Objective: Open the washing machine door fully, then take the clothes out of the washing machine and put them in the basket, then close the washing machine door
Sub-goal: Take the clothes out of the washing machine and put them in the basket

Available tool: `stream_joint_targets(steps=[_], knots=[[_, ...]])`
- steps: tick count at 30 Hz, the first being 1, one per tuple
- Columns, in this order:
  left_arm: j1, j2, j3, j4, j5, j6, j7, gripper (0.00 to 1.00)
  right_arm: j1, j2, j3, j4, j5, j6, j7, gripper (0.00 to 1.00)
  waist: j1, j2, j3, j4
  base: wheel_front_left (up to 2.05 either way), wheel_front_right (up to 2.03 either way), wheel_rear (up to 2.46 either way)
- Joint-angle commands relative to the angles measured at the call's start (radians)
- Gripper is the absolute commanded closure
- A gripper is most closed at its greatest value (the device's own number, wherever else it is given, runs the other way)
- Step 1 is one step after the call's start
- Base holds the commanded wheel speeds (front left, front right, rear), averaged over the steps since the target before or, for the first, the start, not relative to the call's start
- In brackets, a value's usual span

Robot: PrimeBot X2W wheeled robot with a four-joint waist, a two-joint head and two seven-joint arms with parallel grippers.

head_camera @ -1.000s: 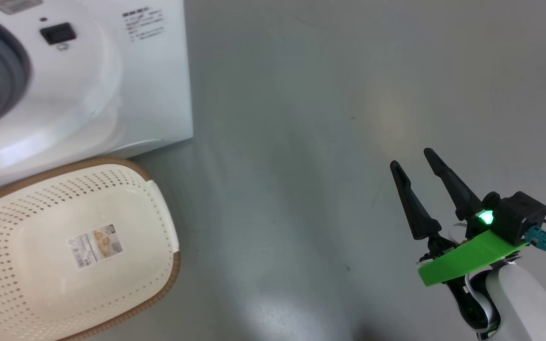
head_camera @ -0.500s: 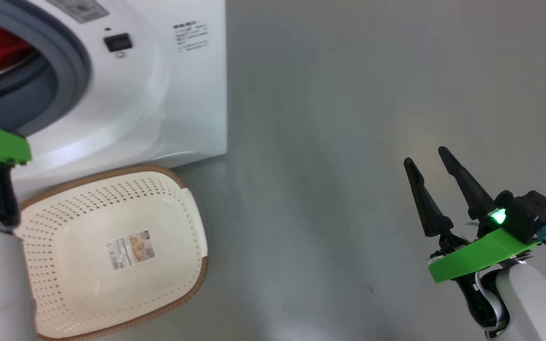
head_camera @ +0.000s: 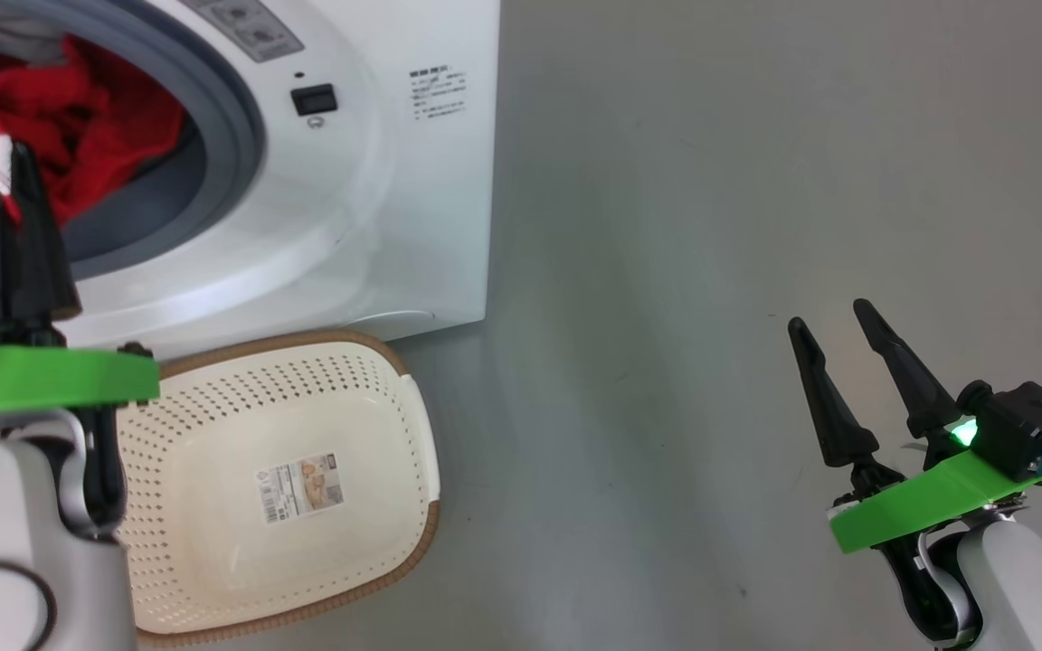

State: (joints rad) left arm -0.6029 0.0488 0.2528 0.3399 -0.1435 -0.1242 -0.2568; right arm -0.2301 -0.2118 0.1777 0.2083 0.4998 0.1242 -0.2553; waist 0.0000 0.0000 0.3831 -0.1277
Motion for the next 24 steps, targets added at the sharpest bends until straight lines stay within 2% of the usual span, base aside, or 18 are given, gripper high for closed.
stream_joint_targets(steps=[1, 16, 24], knots=[[0.045, 0.025, 0.014, -0.069, -0.009, -0.006, -0.005, 1.0, 0.019, -0.01, 0.01, -0.022, -0.004, 0.007, -0.006, 0.0, 0.0, 0.0, -0.011, 0.011, 0.0, 0.0, 0.0], [0.242, 0.002, 0.01, -0.368, -0.026, -0.001, -0.005, 1.0, 0.032, -0.01, -0.004, -0.024, -0.008, 0.007, -0.006, 0.0, 0.0, 0.0, -0.04, 0.033, 0.0, 0.0, 0.0], [0.329, 0.002, -0.034, -0.551, -0.037, 0.079, -0.005, 1.0, 0.042, -0.018, -0.008, -0.027, -0.008, 0.007, -0.006, 0.0, 0.0, 0.0, -0.054, 0.036, 0.0, 0.0, 0.0]])
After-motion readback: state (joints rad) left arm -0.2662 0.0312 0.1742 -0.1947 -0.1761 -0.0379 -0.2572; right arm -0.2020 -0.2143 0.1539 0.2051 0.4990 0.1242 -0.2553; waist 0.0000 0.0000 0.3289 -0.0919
